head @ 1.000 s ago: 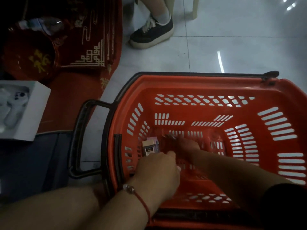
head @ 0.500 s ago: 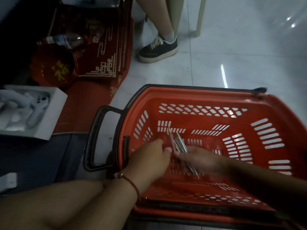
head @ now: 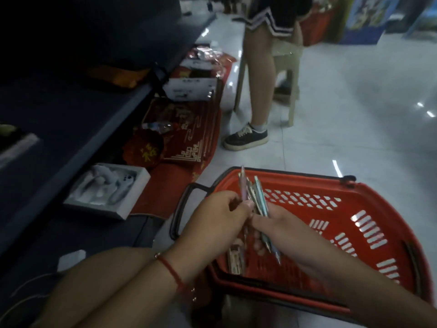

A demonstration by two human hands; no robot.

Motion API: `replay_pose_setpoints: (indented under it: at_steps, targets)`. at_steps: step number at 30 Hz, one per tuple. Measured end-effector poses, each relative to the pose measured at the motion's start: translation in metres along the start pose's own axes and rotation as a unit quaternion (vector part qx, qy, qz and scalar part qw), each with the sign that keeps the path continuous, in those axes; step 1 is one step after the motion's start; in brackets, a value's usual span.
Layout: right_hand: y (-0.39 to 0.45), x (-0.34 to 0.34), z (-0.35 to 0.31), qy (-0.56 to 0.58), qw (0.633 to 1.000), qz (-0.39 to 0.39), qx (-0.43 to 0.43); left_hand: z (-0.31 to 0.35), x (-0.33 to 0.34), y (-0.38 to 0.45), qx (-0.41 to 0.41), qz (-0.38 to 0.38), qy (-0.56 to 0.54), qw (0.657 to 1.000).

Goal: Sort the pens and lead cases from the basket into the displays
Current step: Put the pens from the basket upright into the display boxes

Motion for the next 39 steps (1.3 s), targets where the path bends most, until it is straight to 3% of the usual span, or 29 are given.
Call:
replay_pose_setpoints:
  at_steps: [3, 6, 8, 10, 12, 14, 16, 20, 23, 25, 31, 35, 39]
  targets:
    - [-0.004, 0.037, -0.024, 0.08, 0.997, -0.019, -0.005, 0.008, -0.062, -0.023, 0.036, 0.103, 0.07, 0.992]
    - [-0.008, 0.079, -0.047, 0.212, 0.974, -0.066, 0.047, 0.016, -0.136, -0.064, 0.092, 0.201, 0.158, 0.962]
    - [-0.014, 0.114, -0.068, 0.267, 0.952, -0.134, 0.074, 0.016, -0.168, -0.091, 0.116, 0.188, 0.243, 0.945]
    - [-0.026, 0.149, -0.088, 0.27, 0.94, -0.191, 0.087, 0.003, -0.193, -0.116, 0.09, 0.163, 0.304, 0.934]
    - [-0.037, 0.184, -0.101, 0.25, 0.936, -0.231, 0.088, -0.017, -0.22, -0.143, 0.04, 0.178, 0.236, 0.955]
    - [-0.046, 0.22, -0.109, 0.213, 0.939, -0.26, 0.079, -0.034, -0.248, -0.172, 0.009, 0.237, 0.094, 0.967]
    - [-0.05, 0.253, -0.115, 0.163, 0.952, -0.25, 0.064, -0.052, -0.274, -0.196, -0.013, 0.317, -0.026, 0.948]
    - [-0.056, 0.318, -0.129, -0.023, 0.97, -0.238, -0.041, -0.077, -0.298, -0.218, -0.056, 0.381, -0.052, 0.921]
    - [-0.058, 0.372, -0.13, -0.146, 0.944, -0.276, -0.107, -0.104, -0.308, -0.233, -0.095, 0.385, -0.089, 0.914]
    - [-0.057, 0.404, -0.12, -0.154, 0.929, -0.328, -0.076, -0.121, -0.317, -0.244, -0.118, 0.386, -0.131, 0.905]
    - [-0.068, 0.47, -0.115, 0.007, 0.897, -0.441, 0.023, -0.16, -0.352, -0.277, -0.133, 0.41, -0.234, 0.872]
    - [-0.073, 0.499, -0.116, -0.021, 0.851, -0.522, 0.057, -0.185, -0.378, -0.307, -0.139, 0.452, -0.232, 0.85]
    - [-0.054, 0.52, -0.115, -0.148, 0.835, -0.529, -0.001, -0.205, -0.404, -0.336, -0.161, 0.491, -0.033, 0.855]
Point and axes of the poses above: each hand's wrist, its own y-axis towards the middle knuckle, its own x-axis out of the palm, z = x × y, the point moved 8 cm from there along y, towards the middle knuckle, and after that the axes turned 2 degrees about z, right-handed, at the moved point
